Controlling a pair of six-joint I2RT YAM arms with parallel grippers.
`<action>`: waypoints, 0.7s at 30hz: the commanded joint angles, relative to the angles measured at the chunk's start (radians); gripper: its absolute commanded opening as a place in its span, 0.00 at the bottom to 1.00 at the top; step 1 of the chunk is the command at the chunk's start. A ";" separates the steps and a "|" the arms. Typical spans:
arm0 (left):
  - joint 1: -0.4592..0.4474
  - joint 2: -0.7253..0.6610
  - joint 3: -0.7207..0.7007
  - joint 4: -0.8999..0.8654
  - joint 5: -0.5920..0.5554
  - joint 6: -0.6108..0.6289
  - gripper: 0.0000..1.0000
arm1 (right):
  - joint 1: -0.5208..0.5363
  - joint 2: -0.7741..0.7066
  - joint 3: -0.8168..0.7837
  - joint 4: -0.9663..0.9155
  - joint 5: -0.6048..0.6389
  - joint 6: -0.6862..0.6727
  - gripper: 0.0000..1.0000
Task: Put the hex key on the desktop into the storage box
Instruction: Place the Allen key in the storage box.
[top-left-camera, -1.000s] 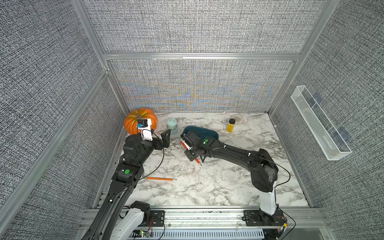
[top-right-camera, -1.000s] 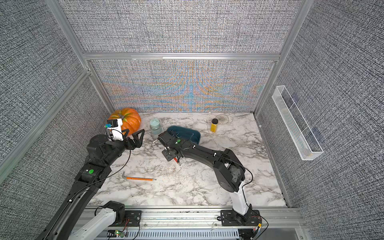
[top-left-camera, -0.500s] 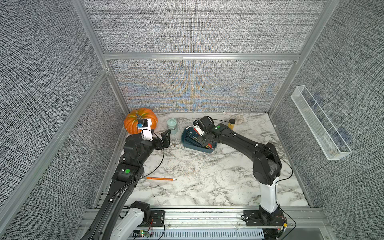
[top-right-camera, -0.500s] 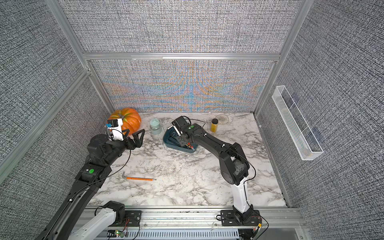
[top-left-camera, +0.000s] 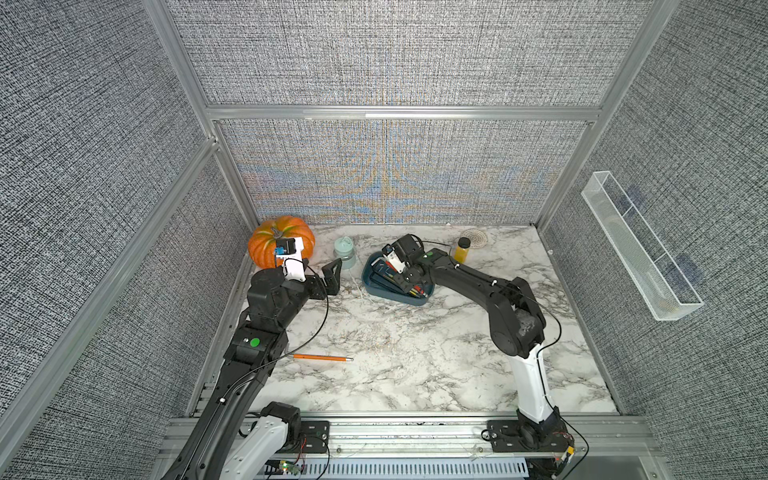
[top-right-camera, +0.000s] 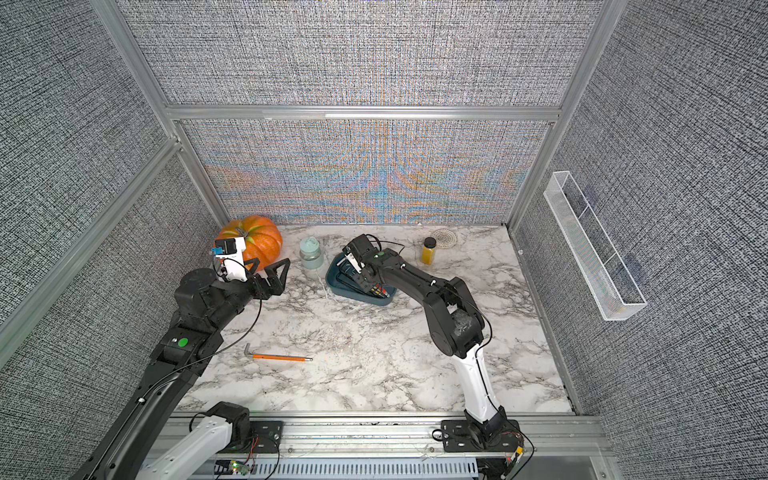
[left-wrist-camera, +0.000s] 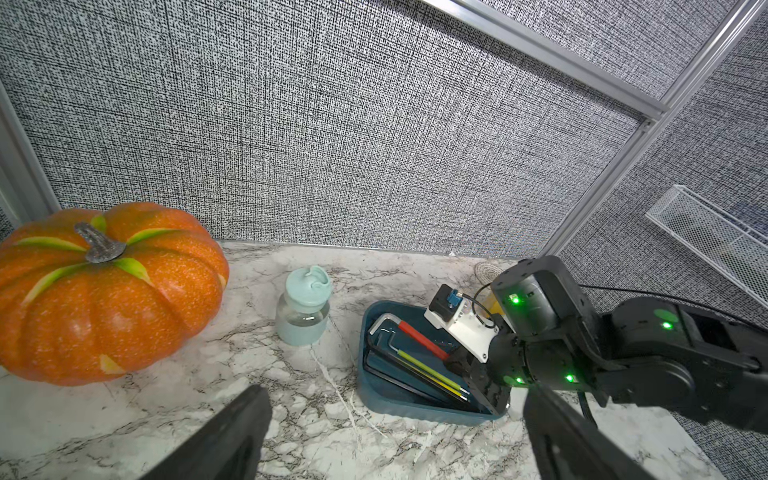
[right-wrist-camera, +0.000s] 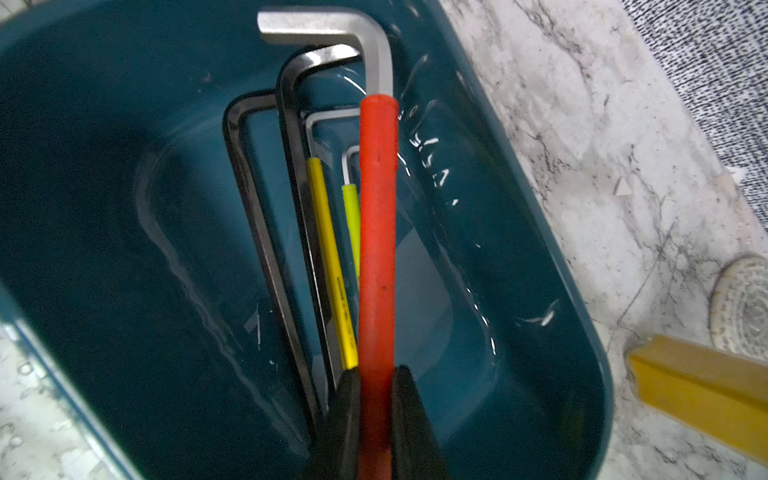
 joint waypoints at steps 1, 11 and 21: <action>0.001 -0.004 0.003 0.004 0.005 0.002 1.00 | -0.002 0.025 0.026 0.023 -0.010 -0.014 0.00; 0.001 -0.005 0.002 -0.004 -0.001 0.012 1.00 | -0.010 0.076 0.041 0.028 -0.021 -0.008 0.00; 0.001 -0.001 0.005 -0.005 -0.001 0.015 1.00 | -0.016 0.036 -0.009 0.086 -0.047 0.013 0.56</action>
